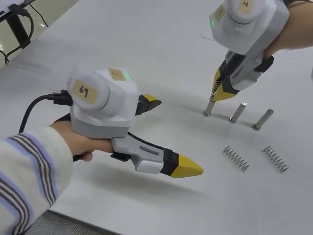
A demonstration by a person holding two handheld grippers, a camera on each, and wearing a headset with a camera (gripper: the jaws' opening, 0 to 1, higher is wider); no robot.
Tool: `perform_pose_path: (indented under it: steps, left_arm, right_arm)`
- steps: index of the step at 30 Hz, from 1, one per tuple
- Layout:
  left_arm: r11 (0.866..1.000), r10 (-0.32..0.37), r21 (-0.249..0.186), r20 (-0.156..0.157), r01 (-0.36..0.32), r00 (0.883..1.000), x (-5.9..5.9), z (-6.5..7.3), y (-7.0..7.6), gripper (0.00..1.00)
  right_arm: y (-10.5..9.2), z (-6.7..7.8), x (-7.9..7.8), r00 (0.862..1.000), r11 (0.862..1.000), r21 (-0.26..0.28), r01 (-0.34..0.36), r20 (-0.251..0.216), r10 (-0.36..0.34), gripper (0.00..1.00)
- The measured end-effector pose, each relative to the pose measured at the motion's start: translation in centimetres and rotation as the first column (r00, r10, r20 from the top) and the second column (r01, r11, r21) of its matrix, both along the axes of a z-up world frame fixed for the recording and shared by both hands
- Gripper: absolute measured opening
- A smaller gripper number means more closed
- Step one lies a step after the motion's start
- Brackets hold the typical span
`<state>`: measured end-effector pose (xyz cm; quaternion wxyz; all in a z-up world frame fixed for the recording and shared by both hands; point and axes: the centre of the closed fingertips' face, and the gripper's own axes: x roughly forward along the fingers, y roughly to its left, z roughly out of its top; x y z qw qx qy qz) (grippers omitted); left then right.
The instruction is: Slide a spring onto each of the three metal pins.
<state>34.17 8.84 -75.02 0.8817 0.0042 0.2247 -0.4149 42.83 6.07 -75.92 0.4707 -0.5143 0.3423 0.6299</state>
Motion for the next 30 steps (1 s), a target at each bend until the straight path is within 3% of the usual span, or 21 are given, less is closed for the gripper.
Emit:
perform_pose_path:
  steps: [10, 30]
  left_arm:
    - [1.000, 0.010, -0.001, -0.007, -0.010, 1.000, 0.2, 0.0, 0.2, 0.98]
    - [1.000, 0.020, 0.013, -0.029, -0.019, 0.999, 0.2, -0.5, 0.0, 0.97]
  right_arm:
    - [-0.2, -2.2, 0.5, 1.000, 1.000, -0.012, 0.021, -0.005, -0.021, 0.08]
    - [-0.2, -4.0, 0.8, 1.000, 0.999, -0.042, 0.030, -0.003, -0.030, 0.08]
